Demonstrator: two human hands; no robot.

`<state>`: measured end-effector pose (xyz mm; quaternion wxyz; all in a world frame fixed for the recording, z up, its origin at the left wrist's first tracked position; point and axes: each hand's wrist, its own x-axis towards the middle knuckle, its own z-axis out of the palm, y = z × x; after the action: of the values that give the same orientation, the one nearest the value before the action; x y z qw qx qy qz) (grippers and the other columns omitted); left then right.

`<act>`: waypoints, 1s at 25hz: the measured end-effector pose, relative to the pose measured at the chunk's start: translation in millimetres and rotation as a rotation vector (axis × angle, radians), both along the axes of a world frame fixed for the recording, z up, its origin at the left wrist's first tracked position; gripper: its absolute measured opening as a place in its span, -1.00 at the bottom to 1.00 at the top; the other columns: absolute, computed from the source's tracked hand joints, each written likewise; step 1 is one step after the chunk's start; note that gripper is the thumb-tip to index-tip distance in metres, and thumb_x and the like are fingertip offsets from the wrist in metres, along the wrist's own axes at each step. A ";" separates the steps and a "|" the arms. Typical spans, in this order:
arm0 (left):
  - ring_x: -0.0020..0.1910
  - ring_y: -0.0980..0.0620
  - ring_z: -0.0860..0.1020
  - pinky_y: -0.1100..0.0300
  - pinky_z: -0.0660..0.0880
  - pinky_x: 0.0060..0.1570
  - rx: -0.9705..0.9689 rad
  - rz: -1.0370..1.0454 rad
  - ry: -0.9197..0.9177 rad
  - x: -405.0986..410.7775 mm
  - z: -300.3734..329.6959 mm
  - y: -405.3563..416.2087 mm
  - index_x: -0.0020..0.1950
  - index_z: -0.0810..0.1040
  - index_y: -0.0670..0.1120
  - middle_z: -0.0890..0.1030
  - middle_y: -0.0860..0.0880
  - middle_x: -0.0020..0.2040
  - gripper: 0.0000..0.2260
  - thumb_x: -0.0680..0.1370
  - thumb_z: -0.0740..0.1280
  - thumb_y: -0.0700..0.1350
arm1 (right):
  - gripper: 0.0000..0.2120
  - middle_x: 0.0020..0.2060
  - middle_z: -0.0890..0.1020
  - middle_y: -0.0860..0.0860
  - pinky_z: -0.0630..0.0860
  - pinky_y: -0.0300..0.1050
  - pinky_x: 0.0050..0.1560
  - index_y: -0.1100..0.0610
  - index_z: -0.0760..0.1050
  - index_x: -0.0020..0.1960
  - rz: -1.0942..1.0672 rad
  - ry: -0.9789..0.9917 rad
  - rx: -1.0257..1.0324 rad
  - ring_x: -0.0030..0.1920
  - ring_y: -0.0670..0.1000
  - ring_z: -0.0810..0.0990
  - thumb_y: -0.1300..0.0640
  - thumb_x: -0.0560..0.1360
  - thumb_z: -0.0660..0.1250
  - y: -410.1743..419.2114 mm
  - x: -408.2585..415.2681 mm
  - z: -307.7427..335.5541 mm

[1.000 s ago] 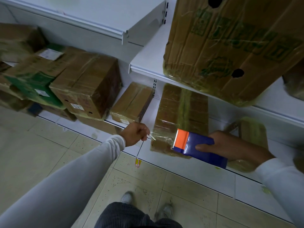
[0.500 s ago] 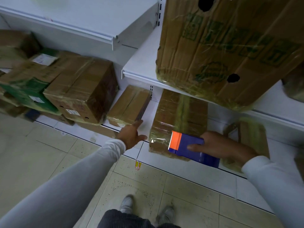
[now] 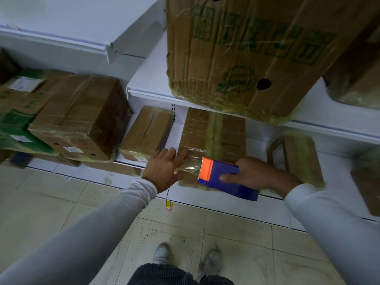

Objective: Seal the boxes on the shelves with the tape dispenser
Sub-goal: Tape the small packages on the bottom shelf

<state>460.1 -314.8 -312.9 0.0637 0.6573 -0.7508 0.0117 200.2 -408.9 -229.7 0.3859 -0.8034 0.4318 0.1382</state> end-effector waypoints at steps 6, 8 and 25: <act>0.55 -0.03 -0.09 0.11 -0.14 0.48 0.227 -0.280 -0.039 -29.3 -3.9 -40.2 0.55 -0.10 -0.10 -0.09 -0.11 0.57 -0.38 0.62 0.07 0.13 | -0.54 -0.09 0.66 0.11 0.57 0.04 -0.01 0.11 0.55 0.05 0.031 0.047 -0.076 -0.09 0.12 0.64 -0.29 0.48 0.31 4.5 -2.9 -2.0; 0.55 -0.02 -0.08 0.14 -0.18 0.47 0.219 -0.278 -0.010 -28.1 -7.1 -41.1 0.55 -0.08 -0.10 -0.08 -0.09 0.57 -0.42 0.63 0.07 0.09 | -0.52 -0.06 0.65 0.11 0.58 0.06 0.02 0.11 0.53 0.10 0.039 0.050 -0.099 -0.07 0.11 0.64 -0.29 0.49 0.30 7.0 -3.5 -5.0; 0.53 -0.06 0.02 0.03 -0.07 0.48 0.178 -0.310 -0.069 -82.0 11.0 -55.5 0.56 -0.04 -0.10 -0.01 -0.10 0.57 -0.25 0.54 0.09 0.31 | -0.61 -0.28 0.64 0.04 0.47 -0.15 -0.24 0.08 0.52 -0.13 -0.074 0.029 -0.025 -0.26 0.07 0.62 -0.27 0.48 0.33 -20.3 -114.2 -16.9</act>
<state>378.1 -370.3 -302.0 -0.0195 0.5358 -0.8431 -0.0423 86.0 -429.2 -246.6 0.3745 -0.7896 0.4684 0.1299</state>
